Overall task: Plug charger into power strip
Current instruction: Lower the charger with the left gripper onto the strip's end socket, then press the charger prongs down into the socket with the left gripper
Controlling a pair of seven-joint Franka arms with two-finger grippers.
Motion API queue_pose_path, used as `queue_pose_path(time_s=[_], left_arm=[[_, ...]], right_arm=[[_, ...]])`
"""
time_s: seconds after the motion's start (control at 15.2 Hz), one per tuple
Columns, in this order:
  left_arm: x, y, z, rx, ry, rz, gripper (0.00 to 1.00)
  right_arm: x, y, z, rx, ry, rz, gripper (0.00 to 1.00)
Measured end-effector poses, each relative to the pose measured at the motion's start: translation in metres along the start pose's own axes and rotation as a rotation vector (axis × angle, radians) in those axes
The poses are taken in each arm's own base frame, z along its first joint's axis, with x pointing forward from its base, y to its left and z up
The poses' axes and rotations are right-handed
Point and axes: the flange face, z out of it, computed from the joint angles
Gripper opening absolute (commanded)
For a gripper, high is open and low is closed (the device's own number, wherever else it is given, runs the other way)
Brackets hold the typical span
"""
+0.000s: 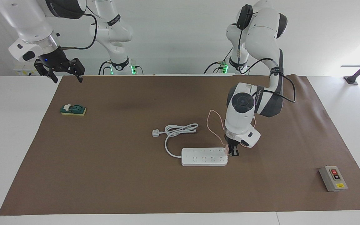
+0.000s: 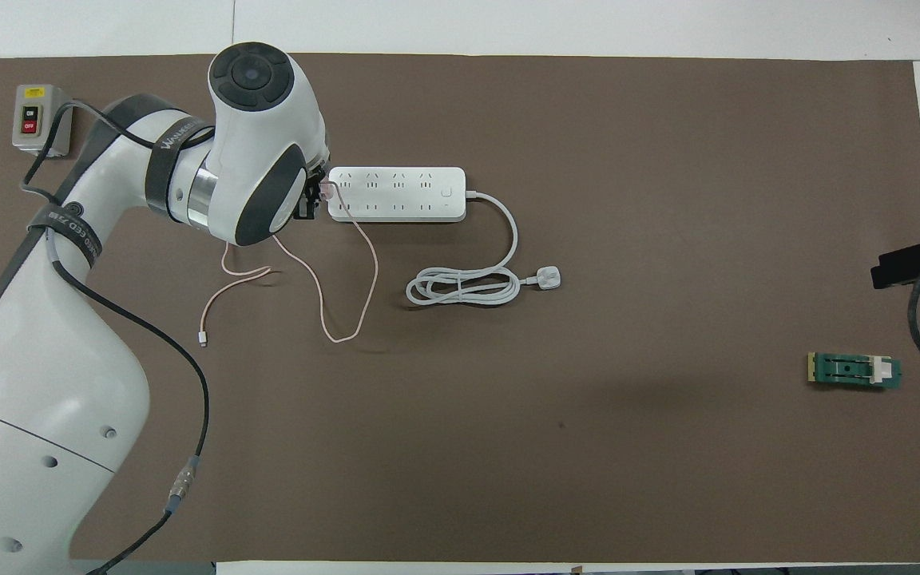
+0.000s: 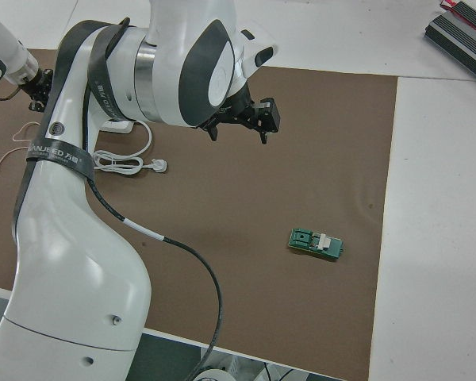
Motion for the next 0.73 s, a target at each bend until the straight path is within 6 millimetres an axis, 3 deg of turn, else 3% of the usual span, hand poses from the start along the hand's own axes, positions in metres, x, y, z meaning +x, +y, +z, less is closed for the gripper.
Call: queue_pose_path(time_s=[0.73], left_arm=[[-0.0063,-0.0064,-0.0050,0.070,-0.061,0.049,0.00]], right_arm=[[-0.0003,0.0026,-0.0002,0.000,0.000,0.005,1.00]])
